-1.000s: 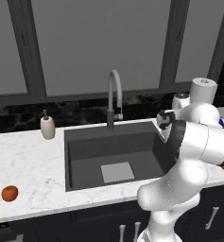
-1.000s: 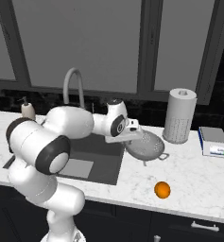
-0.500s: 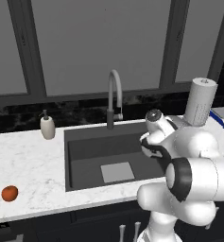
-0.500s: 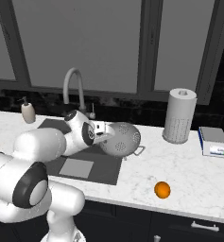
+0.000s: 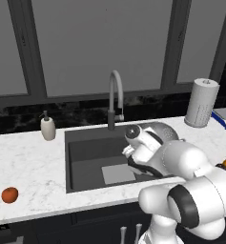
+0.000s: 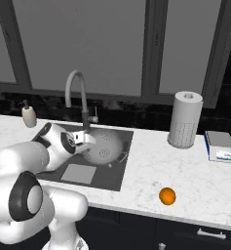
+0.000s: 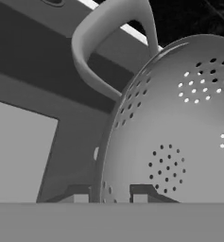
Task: Put the colander in the sink, put the orange, orange in the colander, and turn on the sink faucet and pour water over the colander.
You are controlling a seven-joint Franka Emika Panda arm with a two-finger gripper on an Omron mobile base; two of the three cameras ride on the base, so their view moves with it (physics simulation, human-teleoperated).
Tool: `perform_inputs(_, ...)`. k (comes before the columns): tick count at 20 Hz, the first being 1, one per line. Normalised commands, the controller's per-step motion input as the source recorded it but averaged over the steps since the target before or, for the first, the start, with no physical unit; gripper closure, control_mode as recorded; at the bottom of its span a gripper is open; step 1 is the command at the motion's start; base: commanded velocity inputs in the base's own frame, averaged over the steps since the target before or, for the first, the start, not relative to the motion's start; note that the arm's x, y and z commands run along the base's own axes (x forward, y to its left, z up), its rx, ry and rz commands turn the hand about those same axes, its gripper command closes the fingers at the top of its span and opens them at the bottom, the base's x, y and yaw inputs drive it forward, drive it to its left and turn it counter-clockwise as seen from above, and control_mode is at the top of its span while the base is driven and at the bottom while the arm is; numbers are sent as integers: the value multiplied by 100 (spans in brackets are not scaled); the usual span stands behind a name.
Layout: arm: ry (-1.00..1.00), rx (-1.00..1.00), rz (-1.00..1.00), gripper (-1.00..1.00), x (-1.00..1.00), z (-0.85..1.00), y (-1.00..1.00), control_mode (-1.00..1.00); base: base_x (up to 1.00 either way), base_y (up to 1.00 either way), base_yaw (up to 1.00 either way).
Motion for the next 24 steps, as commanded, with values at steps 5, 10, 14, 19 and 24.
perform_inputs(5,23,0,10,100,8,4,74,-100,0,0,0)
perform_inputs(10,17,0,15,100,7,-11,84,-100,0,0,0)
perform_inputs(14,5,3,14,100,3,-35,70,-100,0,0,0)
perform_inputs(19,1,5,0,100,0,-41,16,-100,0,0,0)
perform_inputs(24,0,8,-7,100,4,-44,0,-100,0,0,0)
